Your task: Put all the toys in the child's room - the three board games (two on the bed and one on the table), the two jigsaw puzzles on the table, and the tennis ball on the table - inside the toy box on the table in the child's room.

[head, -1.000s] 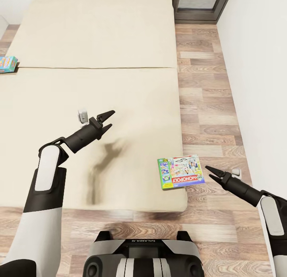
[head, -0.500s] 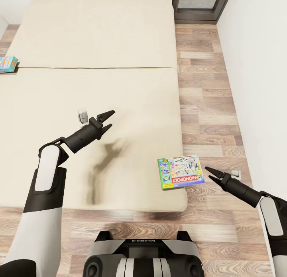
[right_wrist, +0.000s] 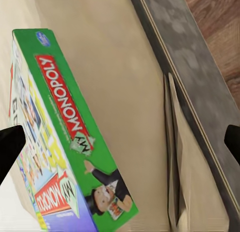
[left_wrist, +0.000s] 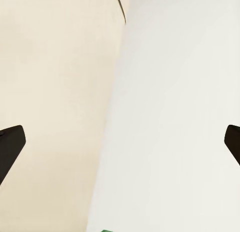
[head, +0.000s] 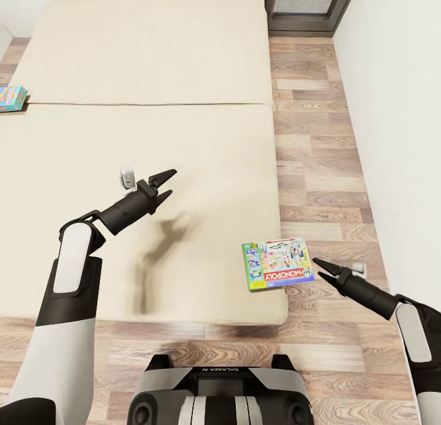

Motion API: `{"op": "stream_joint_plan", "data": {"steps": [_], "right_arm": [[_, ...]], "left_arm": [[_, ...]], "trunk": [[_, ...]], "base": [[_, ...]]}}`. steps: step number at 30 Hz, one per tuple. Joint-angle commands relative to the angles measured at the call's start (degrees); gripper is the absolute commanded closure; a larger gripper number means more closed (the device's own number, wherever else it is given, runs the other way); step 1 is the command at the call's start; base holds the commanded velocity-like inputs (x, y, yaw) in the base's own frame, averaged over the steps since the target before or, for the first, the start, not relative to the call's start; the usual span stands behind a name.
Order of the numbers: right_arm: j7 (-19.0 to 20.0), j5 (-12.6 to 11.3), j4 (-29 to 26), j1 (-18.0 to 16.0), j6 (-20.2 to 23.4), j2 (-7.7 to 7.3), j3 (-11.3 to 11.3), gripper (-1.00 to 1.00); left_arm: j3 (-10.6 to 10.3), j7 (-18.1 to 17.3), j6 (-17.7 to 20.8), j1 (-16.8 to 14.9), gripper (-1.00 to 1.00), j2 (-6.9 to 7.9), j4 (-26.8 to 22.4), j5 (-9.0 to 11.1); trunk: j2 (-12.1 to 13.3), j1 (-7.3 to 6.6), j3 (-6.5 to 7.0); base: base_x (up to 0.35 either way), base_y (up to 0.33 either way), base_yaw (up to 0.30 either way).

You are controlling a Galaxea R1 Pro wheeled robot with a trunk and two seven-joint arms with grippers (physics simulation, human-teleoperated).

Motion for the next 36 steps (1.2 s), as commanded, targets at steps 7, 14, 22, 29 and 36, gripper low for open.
{"op": "stream_joint_plan", "data": {"steps": [7,14,22,29,36], "right_arm": [[0.2,0.1,0.1,0.0,0.2,0.02,1.2,-1.0],[0.2,0.2,0.2,0.0,0.2,0.03,2.1,-1.0],[0.1,0.2,0.2,0.0,0.2,0.03,2.5,-1.0],[0.1,0.2,0.2,0.0,0.2,0.03,2.6,-1.0],[0.1,0.2,0.2,0.0,0.2,0.03,2.6,-1.0]], "left_arm": [[0.1,-0.1,0.4,0.0,-1.0,-0.05,0.0,0.0],[0.1,-0.1,0.4,-0.1,-1.0,-0.05,0.0,0.0],[0.1,-0.1,0.4,0.0,-1.0,-0.05,0.0,0.0],[0.1,-0.1,0.4,0.0,-1.0,-0.05,0.0,0.0],[0.1,-0.1,0.4,-0.1,-1.0,-0.05,0.0,0.0]], "trunk": [[0.0,0.0,-0.02],[0.0,0.0,-0.02],[0.0,0.0,-0.02],[0.0,0.0,-0.02],[0.0,0.0,-0.02]], "base": [[0.0,0.0,0.0],[0.0,0.0,0.029],[0.0,0.0,0.165],[0.0,0.0,0.13],[0.0,0.0,0.051]]}}
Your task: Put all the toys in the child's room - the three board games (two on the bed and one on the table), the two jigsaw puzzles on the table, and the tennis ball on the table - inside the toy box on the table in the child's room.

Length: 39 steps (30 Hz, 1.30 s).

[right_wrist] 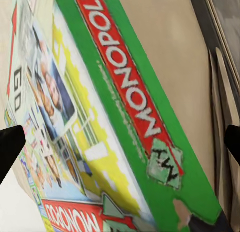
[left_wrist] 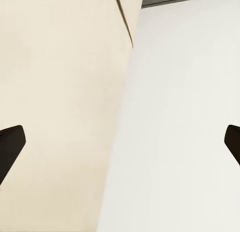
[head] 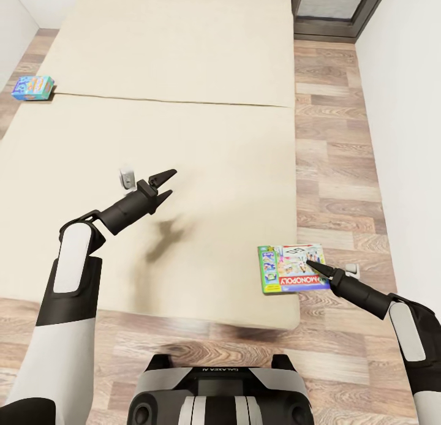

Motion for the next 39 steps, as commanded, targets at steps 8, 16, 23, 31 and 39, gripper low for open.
{"op": "stream_joint_plan", "data": {"steps": [8,16,23,31,39], "right_arm": [[0.2,0.1,0.0,0.0,0.3,0.06,-0.1,-1.0],[0.2,0.1,0.0,0.0,0.3,0.08,-0.1,1.0],[0.1,0.1,0.0,0.0,0.3,0.09,0.3,1.0],[0.1,0.2,-0.1,0.0,0.3,0.09,2.9,1.0],[0.1,0.2,-0.2,0.0,0.3,0.09,4.0,1.0]], "left_arm": [[0.1,-0.1,0.4,0.0,-1.0,-0.05,0.0,0.0],[0.1,-0.1,0.4,0.0,-1.0,-0.05,0.0,0.0],[0.1,-0.1,0.4,0.0,-1.0,-0.05,0.0,0.0],[0.1,-0.1,0.4,0.0,-1.0,-0.05,0.0,0.0],[0.1,-0.1,0.4,0.0,-1.0,-0.05,0.0,0.0]], "trunk": [[0.0,0.0,-0.02],[0.0,0.0,-0.02],[0.0,0.0,-0.02],[0.0,0.0,-0.02],[0.0,0.0,-0.02]], "base": [[0.0,0.0,0.016],[0.0,0.0,0.005],[0.0,0.0,0.001],[0.0,0.0,0.0],[0.0,0.0,0.0]]}}
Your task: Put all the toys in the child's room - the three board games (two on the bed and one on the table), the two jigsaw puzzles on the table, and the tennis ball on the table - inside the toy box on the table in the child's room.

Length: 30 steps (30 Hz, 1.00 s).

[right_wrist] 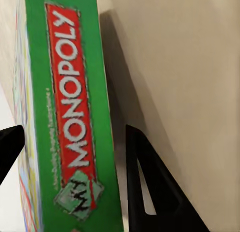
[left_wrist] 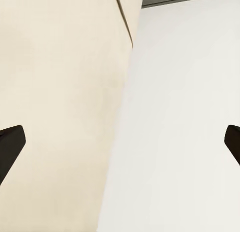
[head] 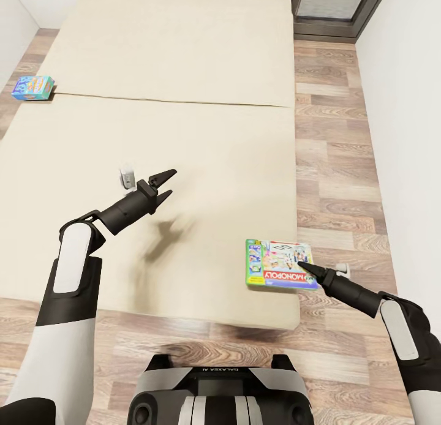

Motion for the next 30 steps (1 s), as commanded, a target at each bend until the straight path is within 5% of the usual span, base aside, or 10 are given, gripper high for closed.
{"op": "stream_joint_plan", "data": {"steps": [1,2,16,30], "right_arm": [[0.0,2.6,0.1,0.0,-0.7,0.0,-0.1,1.0],[0.2,2.5,-3.8,0.0,1.0,-0.17,0.1,1.0],[0.4,2.4,-8.8,1.2,2.0,-0.17,0.0,1.0],[0.6,2.3,-12.4,2.9,2.0,-0.23,-0.1,1.0]], "left_arm": [[0.1,-0.1,0.4,0.0,-1.0,-0.05,0.0,0.0],[-5.1,-0.1,0.4,0.0,-1.0,0.54,0.2,-0.2],[-5.5,-0.1,0.4,0.0,-1.0,1.42,0.3,-0.2],[-8.5,-0.2,0.9,0.0,-1.0,2.06,0.4,-0.2]], "trunk": [[0.0,0.01,-0.02],[0.0,0.01,-0.02],[0.0,0.01,-0.02],[0.0,0.01,-0.02]], "base": [[0.0,0.0,0.0],[0.0,0.0,0.0],[0.0,0.0,0.0],[0.0,0.0,0.0]]}}
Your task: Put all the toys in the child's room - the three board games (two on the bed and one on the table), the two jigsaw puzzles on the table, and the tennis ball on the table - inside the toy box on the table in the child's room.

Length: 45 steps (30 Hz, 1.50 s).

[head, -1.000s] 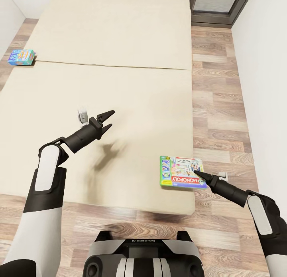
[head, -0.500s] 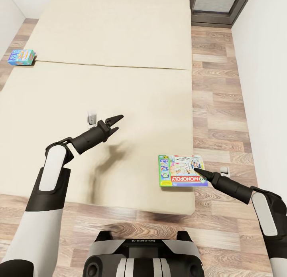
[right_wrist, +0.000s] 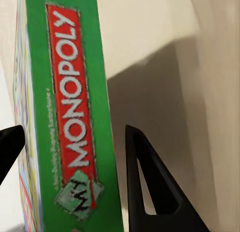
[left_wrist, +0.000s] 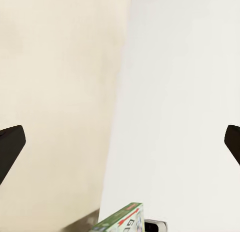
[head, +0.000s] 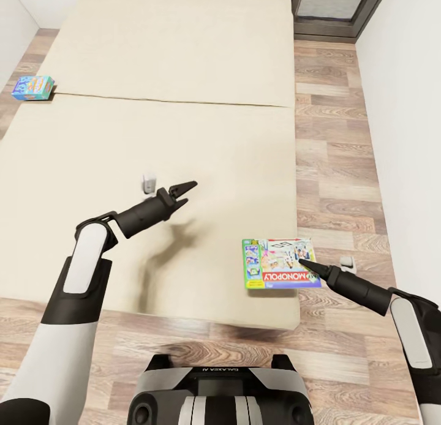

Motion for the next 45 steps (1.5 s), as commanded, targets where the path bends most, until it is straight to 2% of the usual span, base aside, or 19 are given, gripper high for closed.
{"op": "stream_joint_plan", "data": {"steps": [1,8,9,10,13,14,17,21,25,34,40,45], "right_arm": [[0.2,0.0,-0.1,0.0,0.3,0.0,-0.1,1.0],[0.2,0.0,-0.3,0.2,0.3,-0.11,-0.1,1.0],[0.2,0.0,-0.4,0.2,0.3,-0.16,-0.1,1.0],[0.3,0.0,-0.5,0.2,0.3,-0.44,-0.3,1.0],[0.3,0.0,-0.8,0.2,0.3,-0.62,-0.4,1.0],[0.3,0.0,-0.8,0.2,0.3,-0.62,-0.4,1.0],[0.3,0.0,-1.0,0.2,0.3,-0.72,-0.5,1.0],[0.3,0.1,-1.1,0.3,0.3,-0.81,-0.5,1.0],[0.3,0.1,-1.1,0.3,0.3,-0.84,-0.5,1.0],[0.3,0.1,-1.2,0.3,0.3,-0.89,-0.5,1.0],[0.2,0.1,-1.2,0.3,0.3,-0.9,-0.5,1.0],[0.1,0.3,-1.2,0.3,0.3,-0.9,-0.5,1.0]], "left_arm": [[-0.1,-0.1,0.2,0.0,-1.0,0.06,0.0,-0.1],[-1.1,-0.2,0.5,0.0,-1.0,0.15,0.0,0.0],[-1.6,-0.2,0.5,0.0,-1.0,0.16,0.0,0.0],[-3.8,-0.2,0.6,0.0,-1.0,0.18,0.0,0.0],[-6.4,-0.2,0.6,0.0,-1.0,0.19,-0.1,0.0],[-6.4,-0.2,0.6,0.0,-1.0,0.19,-0.1,0.0],[-8.4,-0.3,0.6,0.0,-1.0,0.24,-0.1,0.0],[-9.4,-0.3,0.6,0.0,-1.0,0.52,-0.1,0.1],[-9.8,-0.4,0.6,0.1,-1.0,0.77,-0.1,0.1],[-10.2,-2.3,0.6,1.3,-1.0,1.89,-0.2,0.2],[-10.2,-6.5,0.5,4.3,-1.0,2.36,-0.2,0.2],[-10.2,-12.1,0.4,6.9,-1.0,4.17,-0.2,0.1]], "trunk": [[0.0,0.0,-0.02],[0.0,0.0,-0.02],[0.0,0.0,-0.02],[0.0,0.0,-0.02],[0.0,0.0,-0.02],[0.0,0.0,-0.02],[0.0,0.0,-0.02],[0.0,0.0,-0.02],[0.0,0.0,-0.02],[3.6,-1.98,1.6],[6.0,-3.29,2.67],[8.0,-4.39,3.57]], "base": [[0.0,0.0,0.0],[0.0,0.0,0.0],[0.0,0.0,0.0],[0.0,0.0,0.0],[0.0,0.0,0.0],[0.0,0.0,0.0],[0.0,0.0,0.0],[0.0,0.0,0.0],[0.0,0.0,0.0],[0.0,0.0,0.0],[0.0,0.0,0.0],[0.0,0.0,0.0]]}}
